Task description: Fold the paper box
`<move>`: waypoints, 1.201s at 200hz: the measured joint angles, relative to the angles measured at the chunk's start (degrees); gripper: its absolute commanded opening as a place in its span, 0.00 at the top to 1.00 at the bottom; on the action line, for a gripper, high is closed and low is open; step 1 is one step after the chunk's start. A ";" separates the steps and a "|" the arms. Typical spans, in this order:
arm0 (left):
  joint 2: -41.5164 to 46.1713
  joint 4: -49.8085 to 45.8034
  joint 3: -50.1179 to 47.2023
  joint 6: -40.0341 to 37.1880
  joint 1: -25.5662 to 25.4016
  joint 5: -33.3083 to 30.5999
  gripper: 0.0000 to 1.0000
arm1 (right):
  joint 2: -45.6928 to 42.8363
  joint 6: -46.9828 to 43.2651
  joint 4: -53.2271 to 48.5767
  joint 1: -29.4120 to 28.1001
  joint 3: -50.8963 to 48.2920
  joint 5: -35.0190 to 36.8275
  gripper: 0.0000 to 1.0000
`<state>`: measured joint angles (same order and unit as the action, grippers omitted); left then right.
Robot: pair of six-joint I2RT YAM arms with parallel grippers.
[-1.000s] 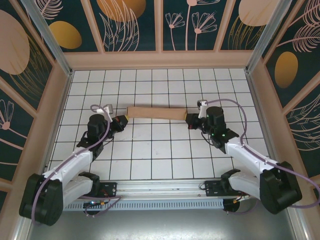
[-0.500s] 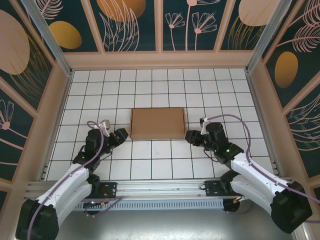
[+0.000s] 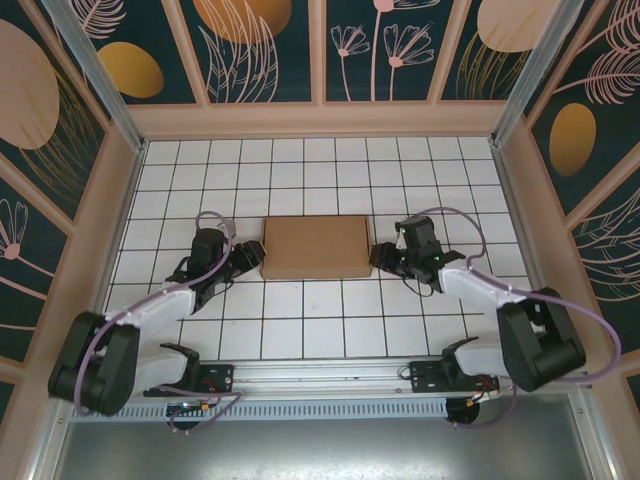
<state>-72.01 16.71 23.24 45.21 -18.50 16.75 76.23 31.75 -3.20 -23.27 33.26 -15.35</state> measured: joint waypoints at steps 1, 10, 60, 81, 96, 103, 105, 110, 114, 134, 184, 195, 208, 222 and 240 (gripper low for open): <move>-0.17 0.11 0.04 0.02 0.00 0.04 0.66 | 0.15 -0.02 0.04 0.04 0.07 -0.07 0.66; -2.21 1.22 0.52 0.04 0.00 0.90 0.68 | 2.12 -0.20 0.98 0.35 1.29 -1.27 0.70; -9.16 6.29 4.46 0.00 0.07 1.51 0.71 | 10.88 0.15 5.46 2.78 7.89 -3.65 0.78; -11.21 7.10 5.68 0.00 0.07 1.44 0.69 | 12.57 0.11 5.77 3.21 9.49 -3.61 0.79; -13.03 7.13 7.23 -0.17 0.07 1.25 0.65 | 13.22 0.09 5.86 3.41 10.08 -3.58 0.79; -13.75 7.13 8.11 -0.39 0.07 1.07 0.64 | 13.38 0.00 5.90 3.48 10.21 -3.56 0.79; -13.94 7.10 8.39 -0.52 0.07 0.96 0.63 | 13.42 -0.07 5.95 3.52 10.23 -3.56 0.79; -14.29 7.13 8.96 -0.66 0.07 0.72 0.63 | 13.55 -0.15 6.01 3.58 10.29 -3.58 0.79; -14.56 7.10 9.42 -0.76 0.07 0.63 0.63 | 13.66 -0.28 6.01 3.67 10.40 -3.61 0.79; -16.61 7.13 12.57 -1.51 0.07 -0.31 0.63 | 14.62 -0.81 6.49 4.22 11.02 -3.69 0.79; -22.08 10.14 16.59 -1.03 0.07 -0.92 0.63 | 18.08 -1.81 7.15 6.32 14.27 -3.65 0.77; -22.47 10.16 16.59 -0.68 0.07 -0.92 0.61 | 19.21 -1.86 7.34 6.78 15.39 -3.82 0.77; -22.56 10.12 16.63 -0.42 0.04 -0.96 0.56 | 20.55 -2.08 7.37 7.06 16.90 -4.04 0.76; -22.69 9.84 17.35 -0.46 0.04 -1.07 0.48 | 21.51 -2.58 7.37 7.10 17.99 -4.09 0.72; -23.08 8.44 19.65 -1.73 0.04 -1.88 0.34 | 21.75 -2.80 7.06 7.10 18.14 -4.02 0.58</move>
<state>-95.09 25.15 42.89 43.48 -18.46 14.87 97.97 28.95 3.86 -16.16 51.40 -19.38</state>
